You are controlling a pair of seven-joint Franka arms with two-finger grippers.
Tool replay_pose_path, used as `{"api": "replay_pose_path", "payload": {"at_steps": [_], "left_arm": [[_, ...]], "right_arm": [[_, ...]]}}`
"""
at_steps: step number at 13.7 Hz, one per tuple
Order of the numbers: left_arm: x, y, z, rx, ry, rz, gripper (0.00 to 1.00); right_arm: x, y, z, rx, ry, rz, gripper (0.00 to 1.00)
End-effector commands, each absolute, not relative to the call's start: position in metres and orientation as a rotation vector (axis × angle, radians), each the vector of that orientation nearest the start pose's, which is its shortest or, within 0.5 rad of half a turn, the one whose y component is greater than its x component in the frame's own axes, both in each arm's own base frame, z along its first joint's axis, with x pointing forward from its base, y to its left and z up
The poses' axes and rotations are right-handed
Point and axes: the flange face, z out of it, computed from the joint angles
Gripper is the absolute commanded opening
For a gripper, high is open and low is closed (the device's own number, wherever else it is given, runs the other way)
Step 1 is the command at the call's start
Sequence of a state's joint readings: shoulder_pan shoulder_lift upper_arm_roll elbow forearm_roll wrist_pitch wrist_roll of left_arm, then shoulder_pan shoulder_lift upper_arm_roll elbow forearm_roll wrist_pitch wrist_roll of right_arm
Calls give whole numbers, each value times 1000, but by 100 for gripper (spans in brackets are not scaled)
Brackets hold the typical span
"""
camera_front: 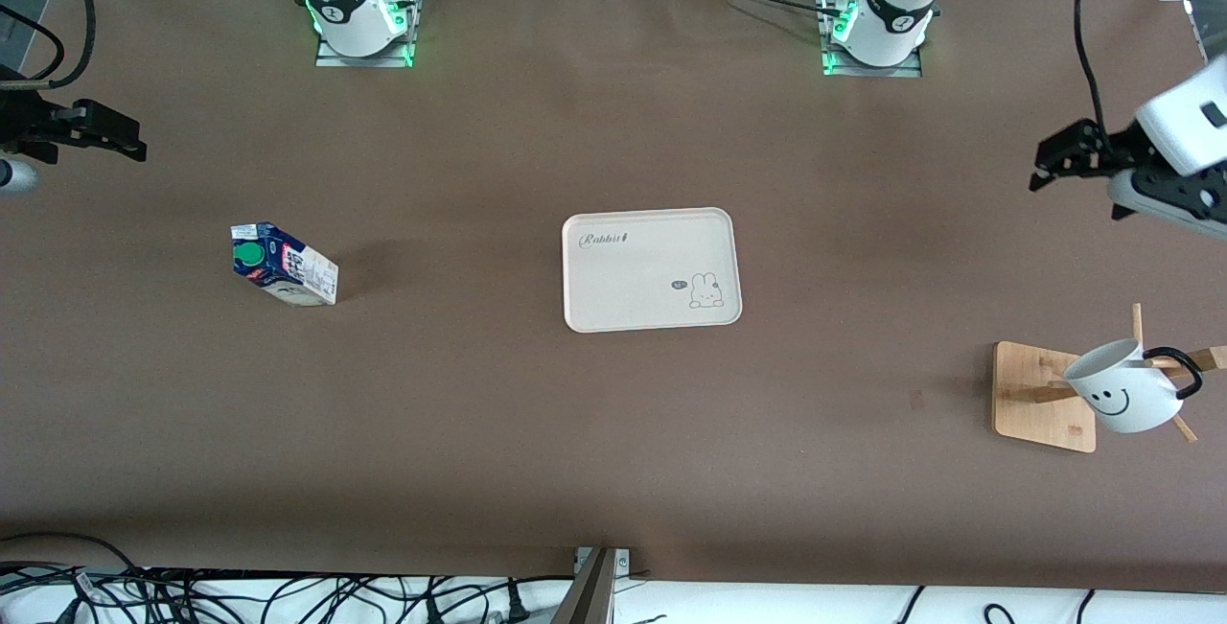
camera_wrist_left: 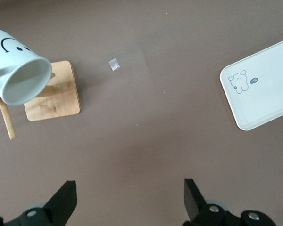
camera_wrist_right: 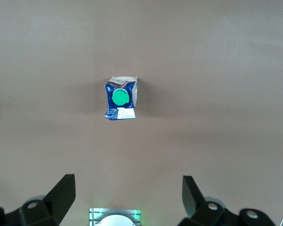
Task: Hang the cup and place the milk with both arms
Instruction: 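Open the left gripper and withdraw it from the hung mug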
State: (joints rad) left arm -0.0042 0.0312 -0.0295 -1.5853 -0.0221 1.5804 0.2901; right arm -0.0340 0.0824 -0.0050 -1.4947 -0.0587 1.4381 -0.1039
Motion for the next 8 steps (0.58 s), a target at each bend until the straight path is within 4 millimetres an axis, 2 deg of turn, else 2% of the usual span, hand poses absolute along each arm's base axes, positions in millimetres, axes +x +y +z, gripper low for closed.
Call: {"api": "replay_pose_path", "payload": {"at_steps": [1,8], "left_arm": [[551,-26,598,-3103,413,78,100],[552,-22,587,-3122,286,149,100]], "right_arm": [[568,-33,609,-3189,-100,243,100],[568,-33,609,-3178,-89,246,100]]}}
